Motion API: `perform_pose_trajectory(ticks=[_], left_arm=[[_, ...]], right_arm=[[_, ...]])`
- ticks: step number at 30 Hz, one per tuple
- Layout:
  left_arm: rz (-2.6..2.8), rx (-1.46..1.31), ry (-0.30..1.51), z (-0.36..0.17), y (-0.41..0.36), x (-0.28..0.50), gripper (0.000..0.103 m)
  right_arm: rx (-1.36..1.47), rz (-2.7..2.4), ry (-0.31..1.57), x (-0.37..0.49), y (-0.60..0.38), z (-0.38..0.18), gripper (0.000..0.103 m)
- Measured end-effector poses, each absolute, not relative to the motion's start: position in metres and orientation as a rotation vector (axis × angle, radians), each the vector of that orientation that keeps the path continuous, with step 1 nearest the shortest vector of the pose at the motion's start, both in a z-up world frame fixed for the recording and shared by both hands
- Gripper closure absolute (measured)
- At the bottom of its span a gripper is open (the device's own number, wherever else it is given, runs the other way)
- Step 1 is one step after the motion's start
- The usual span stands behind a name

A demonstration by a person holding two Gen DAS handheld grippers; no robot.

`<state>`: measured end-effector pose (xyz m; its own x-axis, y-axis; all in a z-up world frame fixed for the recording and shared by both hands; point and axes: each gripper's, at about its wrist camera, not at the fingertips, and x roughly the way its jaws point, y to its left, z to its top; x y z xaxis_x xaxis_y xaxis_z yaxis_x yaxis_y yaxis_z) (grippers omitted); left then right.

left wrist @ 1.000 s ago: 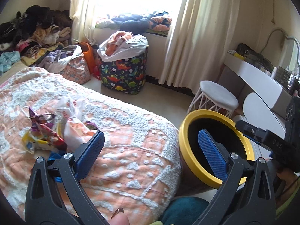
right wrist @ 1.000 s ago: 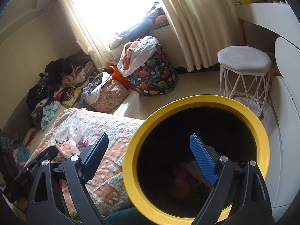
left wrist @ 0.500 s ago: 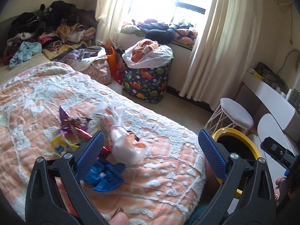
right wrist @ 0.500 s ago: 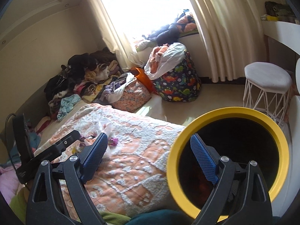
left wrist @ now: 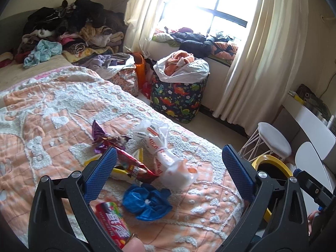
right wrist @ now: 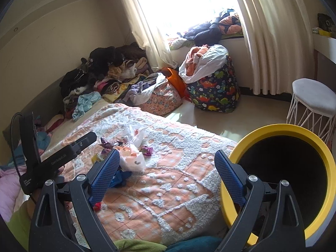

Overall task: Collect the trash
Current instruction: 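Move both open grippers away from the bin toward the bed, then lower both open grippers toward the trash pile on the bed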

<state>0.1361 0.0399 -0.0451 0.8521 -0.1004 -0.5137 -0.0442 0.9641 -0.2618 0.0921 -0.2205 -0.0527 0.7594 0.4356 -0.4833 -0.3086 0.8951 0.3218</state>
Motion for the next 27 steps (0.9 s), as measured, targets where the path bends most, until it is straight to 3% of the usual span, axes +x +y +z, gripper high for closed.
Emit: perform_pose_trajectory(ticks=[22,27], left_arm=[[0.147,-0.386,0.596,-0.074,0.133,0.139,0.011],[0.149,-0.421,0.631,-0.088,0.147,0.141,0.018]], right_arm=[[0.149,0.539,0.68,0.129,-0.125,-0.072,0.014],[0.163,0.548,0.719,0.145,-0.111,-0.086,0.014]])
